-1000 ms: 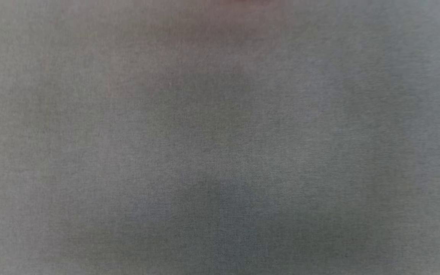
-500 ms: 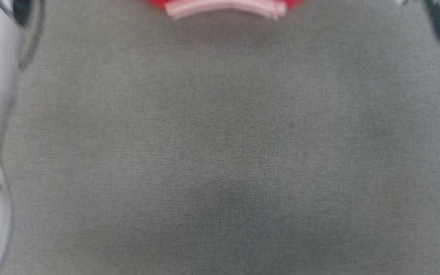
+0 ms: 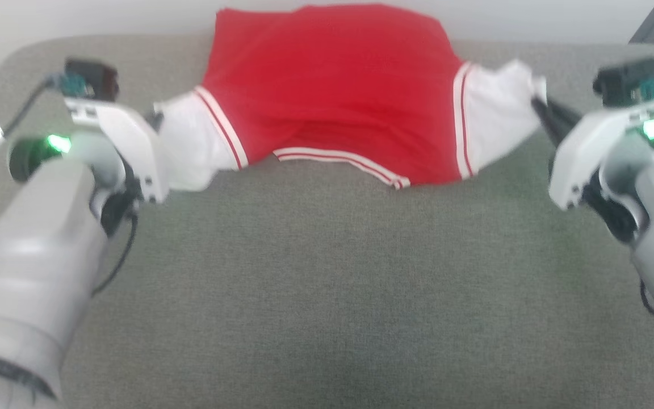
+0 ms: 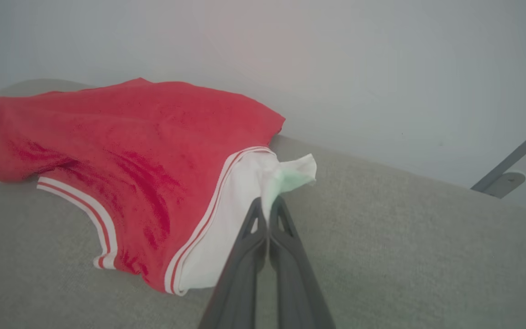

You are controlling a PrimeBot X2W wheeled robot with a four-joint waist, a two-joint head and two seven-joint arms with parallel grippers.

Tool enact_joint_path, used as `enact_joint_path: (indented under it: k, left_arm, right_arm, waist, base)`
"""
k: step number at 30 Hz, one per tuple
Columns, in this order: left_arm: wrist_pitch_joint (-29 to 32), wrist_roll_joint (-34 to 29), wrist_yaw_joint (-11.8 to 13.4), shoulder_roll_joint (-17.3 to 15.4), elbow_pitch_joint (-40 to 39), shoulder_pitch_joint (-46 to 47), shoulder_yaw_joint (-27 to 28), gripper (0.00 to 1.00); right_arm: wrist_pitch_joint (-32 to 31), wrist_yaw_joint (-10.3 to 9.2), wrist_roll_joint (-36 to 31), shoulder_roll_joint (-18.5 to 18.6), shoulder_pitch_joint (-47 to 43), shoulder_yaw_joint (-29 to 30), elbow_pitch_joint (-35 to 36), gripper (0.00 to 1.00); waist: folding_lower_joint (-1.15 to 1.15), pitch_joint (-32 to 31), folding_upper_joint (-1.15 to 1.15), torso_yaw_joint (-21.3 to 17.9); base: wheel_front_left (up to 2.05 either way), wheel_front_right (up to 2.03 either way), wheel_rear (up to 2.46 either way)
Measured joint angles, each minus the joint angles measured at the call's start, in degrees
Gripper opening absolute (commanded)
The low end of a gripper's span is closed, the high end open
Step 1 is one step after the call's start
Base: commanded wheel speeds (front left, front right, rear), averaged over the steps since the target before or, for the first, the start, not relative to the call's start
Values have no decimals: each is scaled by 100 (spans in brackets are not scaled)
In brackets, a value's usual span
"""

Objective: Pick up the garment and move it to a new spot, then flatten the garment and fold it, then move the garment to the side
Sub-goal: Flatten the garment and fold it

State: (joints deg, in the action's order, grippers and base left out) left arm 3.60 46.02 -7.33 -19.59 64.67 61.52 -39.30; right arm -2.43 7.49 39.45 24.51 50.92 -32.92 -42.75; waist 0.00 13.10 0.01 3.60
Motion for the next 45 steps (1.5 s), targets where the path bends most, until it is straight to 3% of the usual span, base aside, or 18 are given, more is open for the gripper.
enact_joint_path:
  k: [8, 12, 16, 23, 27, 30, 36, 43, 45]
  left_arm:
    - [479, 353, 29, -476, -969, -1110, 33, 0]
    - [884, 509, 320, -857, -1875, -1691, 98, 0]
    - [1443, 706, 883, -1467, -3166, -2308, 226, 0]
    - [2241, 1067, 2230, -2594, -5850, -3574, 569, 0]
    - [2526, 1161, 2915, -3073, -6974, -4228, 692, 0]
    - [2587, 1195, 3241, -3303, -7498, -4580, 767, 0]
    - [2366, 1189, 3371, -3328, -7726, -4869, 788, 0]
    - [2035, 1051, 3108, -2954, -7331, -4805, 617, 0]
    - [1942, 1034, 3022, -2825, -7184, -4735, 578, 0]
  right_arm:
    - [-1006, 0, 632, 758, -1323, 32, 1394, 0]
    - [-1599, 0, 818, 1087, -1967, 209, 2143, 0]
    - [-2176, 0, 888, 1381, -2594, 531, 2942, 0]
    - [-3260, 0, 1032, 1569, -3764, 1421, 4199, 0]
    - [-3879, 0, 1025, 1461, -4479, 1936, 4807, 0]
    - [-4227, -1, 893, 1210, -4985, 2301, 5155, 0]
    - [-4422, 0, 210, 625, -5410, 2566, 5448, 0]
    - [-4312, 0, -406, 183, -5297, 2306, 5045, 0]
    - [-4203, -1, -521, 104, -5176, 2251, 4844, 18]
  waist:
    - [0, -397, 0, 82]
    - [0, -516, 0, 105]
    - [0, -575, 0, 109]
    - [0, -533, 0, 81]
    - [0, -468, 0, 84]
    - [0, -411, 0, 90]
    - [0, -255, 0, 106]
    - [0, -101, 0, 115]
    - [0, -73, 0, 111]
  base:
    - [0, 0, 0]
    - [0, 0, 0]
    - [0, 0, 0]
    - [0, 0, 0]
    - [0, 0, 0]
    - [0, 0, 0]
    - [0, 0, 0]
    - [0, 0, 0]
    - [0, 0, 0]
